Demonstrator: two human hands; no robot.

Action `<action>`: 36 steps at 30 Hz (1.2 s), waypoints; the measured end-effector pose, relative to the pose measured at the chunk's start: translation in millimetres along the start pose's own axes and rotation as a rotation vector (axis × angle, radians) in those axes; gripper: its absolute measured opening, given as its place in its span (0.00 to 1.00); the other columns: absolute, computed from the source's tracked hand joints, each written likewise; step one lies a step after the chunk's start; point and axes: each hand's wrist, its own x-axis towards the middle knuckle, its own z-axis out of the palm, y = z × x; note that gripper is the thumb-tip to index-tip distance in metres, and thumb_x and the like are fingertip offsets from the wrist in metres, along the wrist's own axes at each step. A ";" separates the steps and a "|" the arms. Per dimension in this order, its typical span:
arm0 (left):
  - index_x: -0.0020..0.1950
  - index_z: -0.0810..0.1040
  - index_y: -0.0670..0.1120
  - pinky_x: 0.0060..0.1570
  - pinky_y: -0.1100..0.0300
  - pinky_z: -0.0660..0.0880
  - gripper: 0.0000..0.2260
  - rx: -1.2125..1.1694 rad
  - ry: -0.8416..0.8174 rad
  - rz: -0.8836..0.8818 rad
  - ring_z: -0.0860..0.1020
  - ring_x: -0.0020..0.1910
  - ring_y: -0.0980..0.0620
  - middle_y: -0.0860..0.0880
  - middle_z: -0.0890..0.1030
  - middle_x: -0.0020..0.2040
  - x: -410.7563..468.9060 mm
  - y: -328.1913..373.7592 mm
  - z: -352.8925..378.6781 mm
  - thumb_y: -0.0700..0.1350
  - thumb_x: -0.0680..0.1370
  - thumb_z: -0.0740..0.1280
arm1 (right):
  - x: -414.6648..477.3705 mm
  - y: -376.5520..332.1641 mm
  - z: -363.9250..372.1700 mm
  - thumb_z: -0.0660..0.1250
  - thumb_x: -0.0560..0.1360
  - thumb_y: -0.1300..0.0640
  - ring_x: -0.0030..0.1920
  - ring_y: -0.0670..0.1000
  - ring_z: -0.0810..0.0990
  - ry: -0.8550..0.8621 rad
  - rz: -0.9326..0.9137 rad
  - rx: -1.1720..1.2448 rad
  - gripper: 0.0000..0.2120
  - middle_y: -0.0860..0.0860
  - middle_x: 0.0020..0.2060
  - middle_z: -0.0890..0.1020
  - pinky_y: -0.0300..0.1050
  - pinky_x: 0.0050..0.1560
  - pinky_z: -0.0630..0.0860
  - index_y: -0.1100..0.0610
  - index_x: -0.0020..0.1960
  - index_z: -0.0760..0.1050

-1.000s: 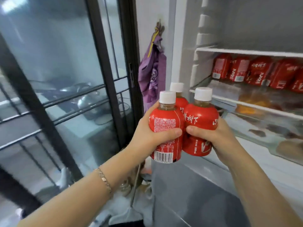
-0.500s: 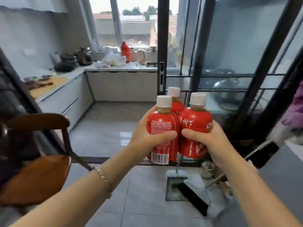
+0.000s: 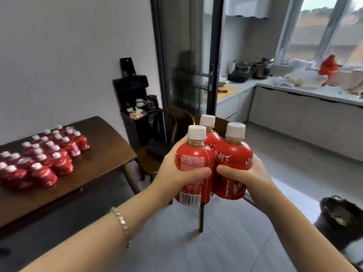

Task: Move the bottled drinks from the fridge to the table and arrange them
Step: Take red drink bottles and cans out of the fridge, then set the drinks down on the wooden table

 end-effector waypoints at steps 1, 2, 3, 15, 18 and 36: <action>0.61 0.69 0.56 0.49 0.60 0.79 0.34 0.001 0.024 -0.003 0.80 0.55 0.54 0.54 0.81 0.53 -4.0 0.2 -30.1 0.52 0.57 0.75 | 14.4 1.7 29.4 0.81 0.54 0.53 0.49 0.47 0.82 -0.045 0.000 0.011 0.35 0.45 0.49 0.82 0.45 0.49 0.79 0.46 0.57 0.70; 0.61 0.69 0.56 0.48 0.63 0.78 0.34 0.018 0.068 0.001 0.80 0.55 0.55 0.56 0.82 0.52 -10.8 -1.0 -69.0 0.52 0.57 0.76 | 35.1 5.9 66.5 0.81 0.55 0.54 0.48 0.46 0.82 -0.106 -0.002 0.034 0.34 0.44 0.46 0.83 0.41 0.45 0.79 0.46 0.57 0.70; 0.62 0.69 0.56 0.47 0.65 0.78 0.35 0.024 0.096 0.002 0.80 0.55 0.55 0.56 0.82 0.52 -14.4 -1.4 -91.2 0.52 0.57 0.76 | 45.5 8.6 88.6 0.80 0.54 0.55 0.48 0.45 0.82 -0.143 -0.002 0.043 0.34 0.43 0.45 0.83 0.40 0.43 0.79 0.45 0.56 0.70; 0.60 0.71 0.54 0.45 0.64 0.78 0.31 0.058 0.639 -0.066 0.81 0.51 0.54 0.57 0.83 0.48 -37.9 -49.8 -377.4 0.48 0.59 0.74 | 231.3 49.9 389.3 0.77 0.51 0.44 0.55 0.49 0.80 -0.673 -0.023 0.007 0.38 0.46 0.55 0.80 0.51 0.59 0.76 0.42 0.59 0.69; 0.61 0.70 0.55 0.46 0.64 0.77 0.32 0.065 0.731 -0.093 0.81 0.52 0.55 0.57 0.83 0.49 -32.6 -56.9 -435.2 0.49 0.58 0.74 | 275.4 52.1 448.3 0.77 0.50 0.43 0.55 0.49 0.81 -0.788 -0.025 0.016 0.42 0.48 0.56 0.81 0.52 0.58 0.77 0.45 0.62 0.69; 0.63 0.68 0.52 0.47 0.65 0.77 0.39 0.071 0.923 -0.246 0.79 0.56 0.55 0.58 0.81 0.52 -134.7 -135.7 -783.9 0.56 0.55 0.78 | 353.9 137.3 830.9 0.77 0.50 0.46 0.51 0.46 0.82 -1.017 0.111 0.022 0.39 0.46 0.52 0.83 0.42 0.49 0.79 0.47 0.60 0.71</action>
